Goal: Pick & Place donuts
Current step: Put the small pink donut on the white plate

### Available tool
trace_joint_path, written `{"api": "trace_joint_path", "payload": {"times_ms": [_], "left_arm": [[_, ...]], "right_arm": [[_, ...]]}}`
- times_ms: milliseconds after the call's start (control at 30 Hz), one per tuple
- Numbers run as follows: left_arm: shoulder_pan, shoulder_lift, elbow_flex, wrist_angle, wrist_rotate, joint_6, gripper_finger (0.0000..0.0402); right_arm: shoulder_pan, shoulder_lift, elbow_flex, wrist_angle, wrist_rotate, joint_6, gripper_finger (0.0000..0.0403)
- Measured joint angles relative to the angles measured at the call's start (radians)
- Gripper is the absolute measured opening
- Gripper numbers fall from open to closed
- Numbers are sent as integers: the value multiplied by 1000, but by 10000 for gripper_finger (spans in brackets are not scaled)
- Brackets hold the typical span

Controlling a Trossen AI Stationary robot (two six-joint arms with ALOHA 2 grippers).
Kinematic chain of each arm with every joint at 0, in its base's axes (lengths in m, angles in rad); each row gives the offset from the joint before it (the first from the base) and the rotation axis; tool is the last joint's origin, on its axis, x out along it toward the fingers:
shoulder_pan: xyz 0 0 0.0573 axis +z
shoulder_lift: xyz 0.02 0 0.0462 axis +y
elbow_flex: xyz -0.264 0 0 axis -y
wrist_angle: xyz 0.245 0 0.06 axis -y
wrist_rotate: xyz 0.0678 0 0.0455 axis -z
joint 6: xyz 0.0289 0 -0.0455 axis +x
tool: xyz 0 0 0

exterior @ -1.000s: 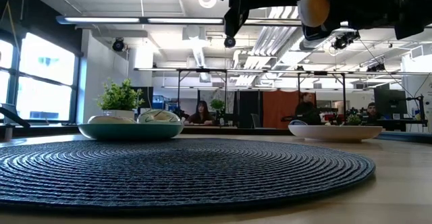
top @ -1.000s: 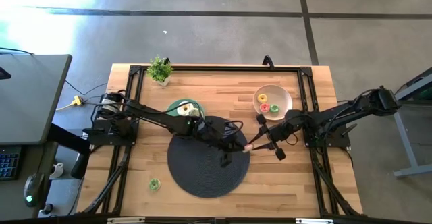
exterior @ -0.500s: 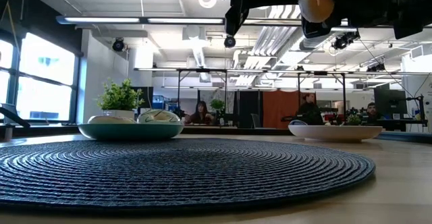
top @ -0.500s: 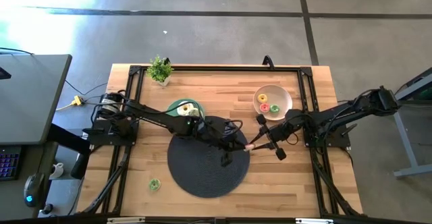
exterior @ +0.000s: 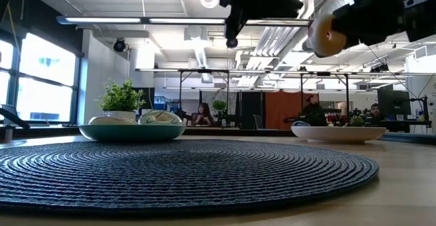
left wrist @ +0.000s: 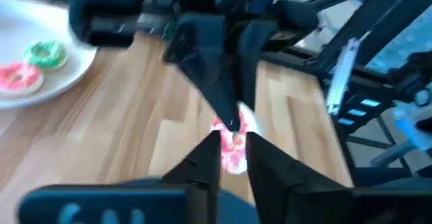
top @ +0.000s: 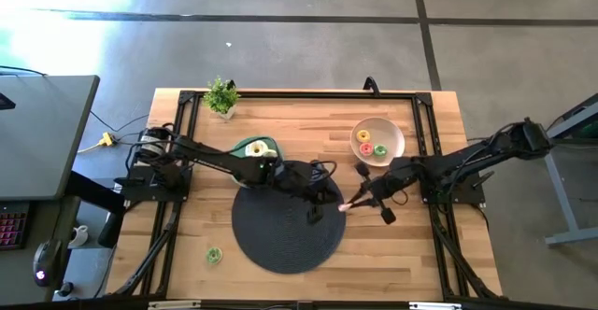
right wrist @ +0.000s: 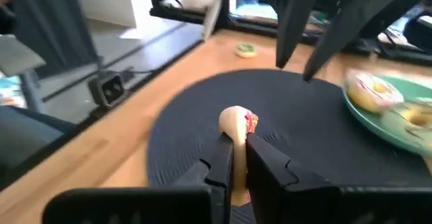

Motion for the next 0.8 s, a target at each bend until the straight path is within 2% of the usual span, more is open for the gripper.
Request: {"api": "trace_joint_path", "payload": {"times_ms": [67, 133, 233, 267, 367, 433, 500, 567, 667, 800], "left_arm": [[2, 0, 0, -25, -7, -18, 91], [10, 0, 0, -52, -16, -20, 113], [10, 1, 0, -102, -25, -25, 134], [11, 2, 0, -110, -36, -29, 137], [11, 2, 0, -123, -53, -40, 140], [10, 2, 0, -128, -51, -46, 140], [10, 2, 0, -124, -49, -47, 140], [10, 2, 0, -124, -48, -47, 140], [10, 2, 0, -123, -47, -47, 140], [10, 2, 0, -123, -46, -47, 140]], "right_arm": [[18, 0, 0, -38, 88, 27, 26], [35, 0, 0, -86, 225, 65, 17], [48, -1, 10, -177, 497, 75, 8], [49, 0, 21, -233, 612, 80, 8], [40, 0, 63, -396, 1078, 212, 13], [19, -1, 87, -523, 1302, 287, 21], [-17, -1, 106, -620, 1370, 314, 25], [-75, 0, 109, -666, 1359, 350, 23], [-190, 3, 90, -703, 1255, 427, 13], [-339, 3, 62, -697, 1143, 438, 9]]}}
